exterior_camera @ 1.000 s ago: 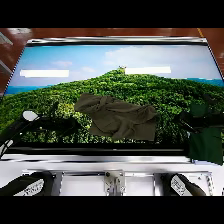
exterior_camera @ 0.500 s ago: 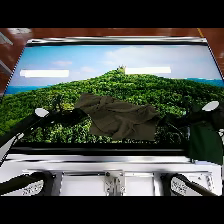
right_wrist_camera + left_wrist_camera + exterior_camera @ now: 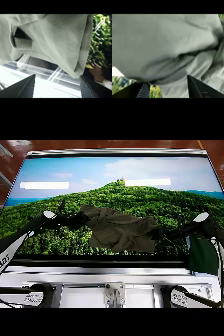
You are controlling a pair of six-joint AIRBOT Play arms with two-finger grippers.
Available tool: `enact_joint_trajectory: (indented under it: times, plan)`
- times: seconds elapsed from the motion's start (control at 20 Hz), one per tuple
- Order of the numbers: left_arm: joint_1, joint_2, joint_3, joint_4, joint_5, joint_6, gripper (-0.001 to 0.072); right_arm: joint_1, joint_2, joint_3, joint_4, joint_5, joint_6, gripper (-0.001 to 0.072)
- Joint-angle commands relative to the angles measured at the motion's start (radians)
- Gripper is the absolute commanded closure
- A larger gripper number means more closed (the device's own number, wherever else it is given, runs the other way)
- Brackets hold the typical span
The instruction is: Fold the shirts.
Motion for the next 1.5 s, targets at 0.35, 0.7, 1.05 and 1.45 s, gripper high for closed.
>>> enact_joint_trajectory:
  times: [0.35, 0.7, 1.05, 1.45]
  plan:
    - [0.007, -0.045, 0.096, 0.000, -0.007, 0.016, 0.0669, 0.098, -0.063, -0.073, -0.068, -0.152, 0.058, 0.0042]
    - [0.022, 0.036, 0.256, 0.001, -0.051, 0.135, 0.0669, 0.128, -0.047, -0.013, -0.084, -0.198, 0.068, 0.0645]
    - [0.155, 0.402, 0.687, 0.000, -0.125, 0.130, 0.0669, 0.128, 0.347, 0.443, -0.420, -0.254, 0.037, 0.0645]
    - [0.335, 0.769, 0.913, 0.138, -0.383, -0.062, 0.0669, 0.128, 0.597, 0.670, -0.494, -0.298, 0.045, 0.0644]
